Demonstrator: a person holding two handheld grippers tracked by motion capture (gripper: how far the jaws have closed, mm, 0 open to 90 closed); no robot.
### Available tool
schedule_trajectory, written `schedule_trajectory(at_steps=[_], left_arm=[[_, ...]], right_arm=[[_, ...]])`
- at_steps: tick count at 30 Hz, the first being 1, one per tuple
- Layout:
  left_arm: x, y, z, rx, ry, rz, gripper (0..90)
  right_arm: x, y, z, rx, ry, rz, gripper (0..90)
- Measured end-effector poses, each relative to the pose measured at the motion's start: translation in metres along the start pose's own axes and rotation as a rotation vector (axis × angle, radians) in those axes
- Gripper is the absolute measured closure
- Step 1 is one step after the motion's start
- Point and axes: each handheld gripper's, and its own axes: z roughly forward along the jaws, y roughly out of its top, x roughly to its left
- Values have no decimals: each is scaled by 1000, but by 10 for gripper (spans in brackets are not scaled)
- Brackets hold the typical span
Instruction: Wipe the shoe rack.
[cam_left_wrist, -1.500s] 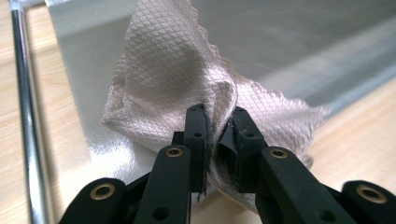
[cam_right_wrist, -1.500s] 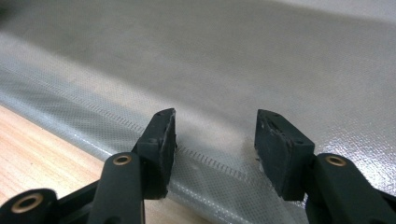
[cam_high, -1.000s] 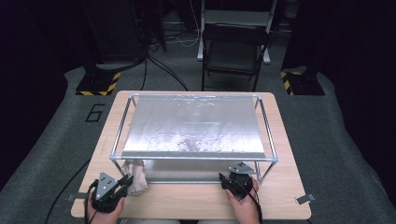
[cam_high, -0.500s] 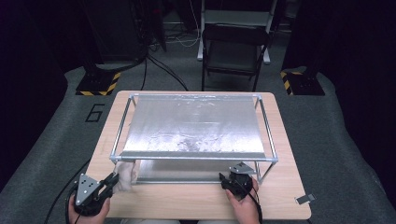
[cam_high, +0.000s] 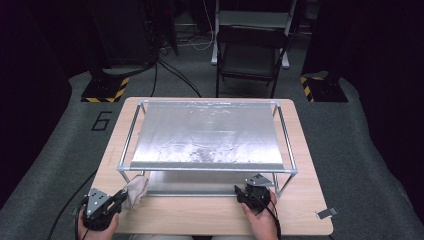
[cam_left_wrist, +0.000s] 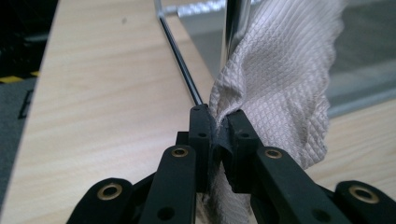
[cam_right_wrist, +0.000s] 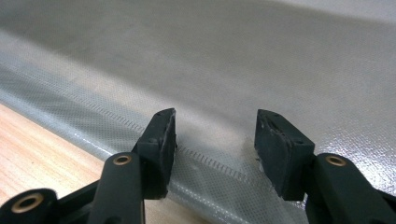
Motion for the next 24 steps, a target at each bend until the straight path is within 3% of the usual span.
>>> schedule_trajectory(at_steps=[4,7,9,12,16,18,21,24], left_arm=[[5,20,-14,-81,27,6,827],[9,28,-14,-100,33,2,827],[10,28,-10,-104,34,2,827],[11,22,0,-81,25,-10,828],[13,2,16,-3,14,-27,828],[15,-5,20,14,18,-41,828],[19,0,13,-9,44,-46,828],[24,12,1,-69,75,-32,828]], right_arm=[[0,0,0,3,0,-3,480],[0,0,0,7,-5,-10,480],[2,0,1,7,3,14,480],[1,0,1,2,0,3,482],[1,0,1,-2,-1,3,484],[1,0,1,-12,-5,-5,485],[1,0,1,-13,-3,-7,486],[2,0,1,-8,3,1,486]])
